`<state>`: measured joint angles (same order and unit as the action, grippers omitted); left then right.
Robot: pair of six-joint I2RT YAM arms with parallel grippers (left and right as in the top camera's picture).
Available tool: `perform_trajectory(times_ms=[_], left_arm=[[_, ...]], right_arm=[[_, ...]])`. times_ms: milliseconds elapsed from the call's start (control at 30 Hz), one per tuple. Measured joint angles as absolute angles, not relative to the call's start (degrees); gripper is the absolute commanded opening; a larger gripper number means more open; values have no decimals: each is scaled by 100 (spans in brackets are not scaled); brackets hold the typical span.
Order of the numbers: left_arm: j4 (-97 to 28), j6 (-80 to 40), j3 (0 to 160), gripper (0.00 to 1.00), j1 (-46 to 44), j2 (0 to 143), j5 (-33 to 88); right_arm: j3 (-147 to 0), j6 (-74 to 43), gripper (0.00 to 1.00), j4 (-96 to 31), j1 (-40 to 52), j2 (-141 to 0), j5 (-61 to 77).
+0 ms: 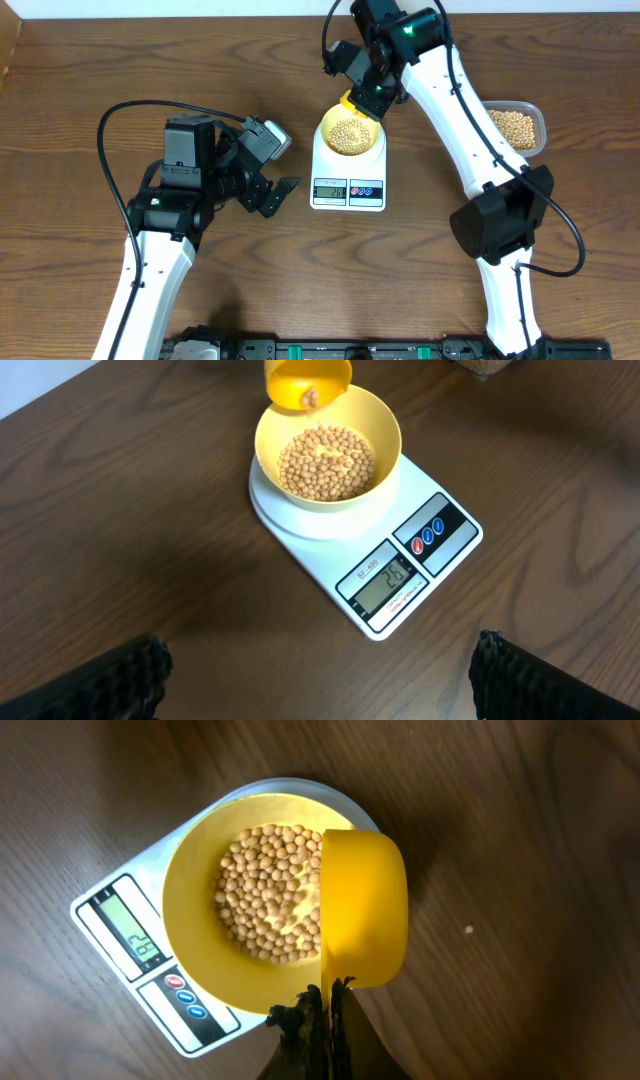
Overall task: Scoop item into bowl and weigh 50g on scale
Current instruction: 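Carry the empty yellow scoop right to the soybean tub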
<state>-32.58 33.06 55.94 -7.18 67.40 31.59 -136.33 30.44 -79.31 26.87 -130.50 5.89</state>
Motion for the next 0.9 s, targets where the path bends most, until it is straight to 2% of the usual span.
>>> perform_trajectory(times_ms=[267,433,667,900], left_arm=[[-3258,3306,5594,97,-718,6740,3159],[-3258,3306,5594,97,-718,6740,3159],[-3258,3306,5594,97,-718,6740,3159],[-3256,3308,5594,98,-718,6740,3159]], right_arm=[[-13635,3024,1,-7776,2644,-13047,760],[-13635,2596,1,-7673,2394,-12960,967],[-13635,1570,1,-7730,1549,-12532,1114],[-13694,843,1,-8442,495,-12149,1135]])
